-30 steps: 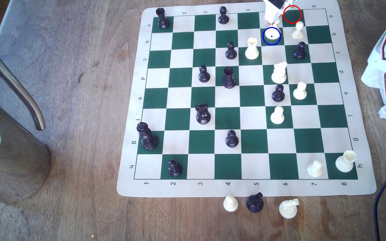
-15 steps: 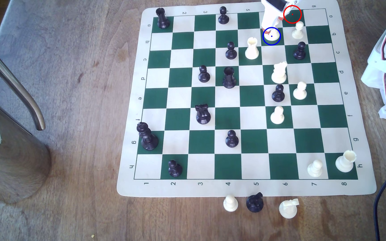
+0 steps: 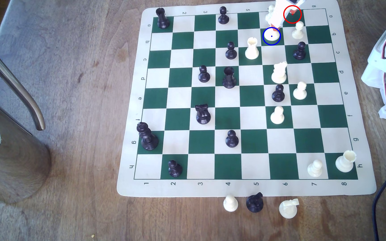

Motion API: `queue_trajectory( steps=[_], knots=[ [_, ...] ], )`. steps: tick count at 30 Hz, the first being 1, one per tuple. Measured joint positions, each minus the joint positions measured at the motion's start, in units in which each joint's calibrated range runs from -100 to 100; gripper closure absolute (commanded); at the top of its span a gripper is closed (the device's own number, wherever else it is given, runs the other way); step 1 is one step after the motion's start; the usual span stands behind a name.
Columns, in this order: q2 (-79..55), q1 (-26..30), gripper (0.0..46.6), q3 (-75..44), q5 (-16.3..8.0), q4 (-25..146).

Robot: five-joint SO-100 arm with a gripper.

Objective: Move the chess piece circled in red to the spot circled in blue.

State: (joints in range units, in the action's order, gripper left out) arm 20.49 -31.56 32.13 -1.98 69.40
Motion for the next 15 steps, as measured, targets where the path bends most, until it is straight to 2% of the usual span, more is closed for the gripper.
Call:
queue_trajectory(
  steps=[6,15],
  knots=[
    [14.1,1.9,23.1,3.8,0.3,7.7],
    [29.6,6.9,23.9,3.9,-1.5,19.8]
  ],
)
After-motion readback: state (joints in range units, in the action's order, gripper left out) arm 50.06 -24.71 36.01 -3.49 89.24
